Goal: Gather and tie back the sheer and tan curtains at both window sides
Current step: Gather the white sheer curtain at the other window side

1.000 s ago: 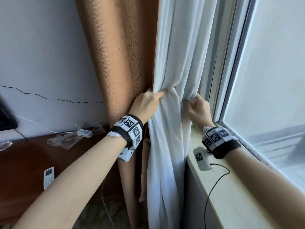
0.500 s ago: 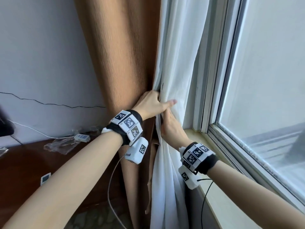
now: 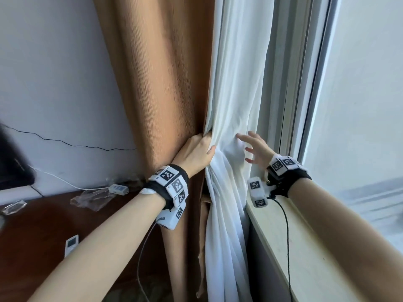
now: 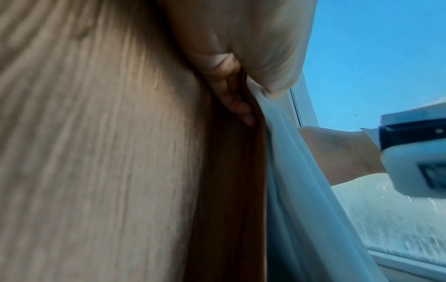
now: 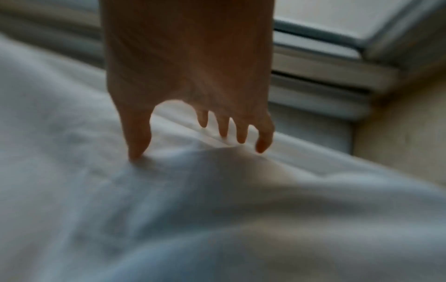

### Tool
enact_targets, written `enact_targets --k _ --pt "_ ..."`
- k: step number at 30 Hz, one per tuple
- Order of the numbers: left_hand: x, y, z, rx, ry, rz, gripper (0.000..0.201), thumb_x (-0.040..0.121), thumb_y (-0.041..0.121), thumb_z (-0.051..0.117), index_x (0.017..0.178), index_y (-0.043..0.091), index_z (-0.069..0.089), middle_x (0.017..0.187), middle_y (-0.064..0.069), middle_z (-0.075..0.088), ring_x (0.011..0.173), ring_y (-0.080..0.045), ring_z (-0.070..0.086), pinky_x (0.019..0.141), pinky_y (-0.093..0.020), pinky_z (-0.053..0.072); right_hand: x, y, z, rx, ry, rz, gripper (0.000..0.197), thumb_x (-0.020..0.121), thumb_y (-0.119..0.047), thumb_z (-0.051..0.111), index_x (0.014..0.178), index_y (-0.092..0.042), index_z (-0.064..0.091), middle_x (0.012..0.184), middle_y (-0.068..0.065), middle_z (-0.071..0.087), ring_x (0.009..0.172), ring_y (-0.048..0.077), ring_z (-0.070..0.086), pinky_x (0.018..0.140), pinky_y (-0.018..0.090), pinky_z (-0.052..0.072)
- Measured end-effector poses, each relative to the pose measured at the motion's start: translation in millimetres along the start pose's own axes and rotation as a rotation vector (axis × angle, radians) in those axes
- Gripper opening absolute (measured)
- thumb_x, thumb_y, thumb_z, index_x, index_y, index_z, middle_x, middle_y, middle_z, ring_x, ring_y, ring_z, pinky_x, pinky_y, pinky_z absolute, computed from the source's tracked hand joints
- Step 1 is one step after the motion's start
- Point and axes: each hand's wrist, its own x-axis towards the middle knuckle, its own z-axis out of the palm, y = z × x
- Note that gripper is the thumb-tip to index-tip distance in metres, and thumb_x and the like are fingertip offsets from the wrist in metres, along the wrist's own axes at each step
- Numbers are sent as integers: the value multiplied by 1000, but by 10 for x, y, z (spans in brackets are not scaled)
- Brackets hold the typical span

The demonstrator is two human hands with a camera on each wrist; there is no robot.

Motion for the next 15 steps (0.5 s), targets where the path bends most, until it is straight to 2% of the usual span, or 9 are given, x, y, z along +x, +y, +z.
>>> enact_targets --k 1,2,4,6,9,11,12,14,15 --pt "-2 -18 8 -7 1 7 38 90 13 52 126 2 50 109 -30 62 97 -45 60 79 -39 49 57 3 32 40 -66 56 86 80 -46 72 149 -33 22 154 -6 31 138 21 32 109 50 31" --pt "-5 -29 3 -3 -13 0 48 90 14 53 136 5 42 113 -30 62 99 -45 59 81 -42 50 88 -1 81 39 -104 71 79 82 -46 70 146 -31 27 149 -6 36 133 20 38 108 50 32" --pt "-12 -32 -21 22 -30 5 64 91 14 53 148 10 25 114 -30 62 99 -46 60 81 -46 50 143 -18 212 -18 -122 44 47 84 -43 69 122 -23 49 117 -1 59 98 16 58 91 40 42" --pt "-44 -35 -54 47 4 53 80 90 11 53 153 21 5 101 -29 64 86 -45 62 73 -45 51 201 26 320 -51 -74 -8 43 82 -43 71 111 -14 57 95 2 64 79 17 61 70 31 44" --pt "-96 -40 -107 158 6 120 96 89 2 47 144 51 -15 73 -21 58 63 -39 60 63 -44 54 252 98 365 -25 16 -135 36 86 -36 69 107 -6 65 95 9 68 83 23 65 66 31 49" --pt "-102 -66 -97 192 5 110 90 90 0 43 144 56 -2 72 -17 53 65 -40 60 65 -44 55 238 124 329 -47 70 -198 25 86 -32 71 98 -11 68 89 6 70 79 21 67 69 33 51" --pt "-86 -86 -88 177 1 83 81 90 0 42 147 51 14 78 -19 57 72 -41 62 71 -43 56 214 120 305 -57 92 -218 25 84 -32 73 98 -11 69 90 6 71 79 21 68 71 35 53" --pt "-41 -144 -42 103 -2 3 54 90 2 44 136 29 53 103 -25 63 93 -43 64 88 -44 53 175 121 242 -73 130 -265 27 82 -29 76 100 -9 71 95 11 72 82 21 68 78 39 57" --pt "-26 -162 -12 82 5 -42 44 89 4 46 126 21 63 113 -25 63 101 -41 63 94 -43 51 141 126 208 -83 143 -293 26 82 -27 76 99 -8 70 95 12 72 81 20 68 80 39 56"
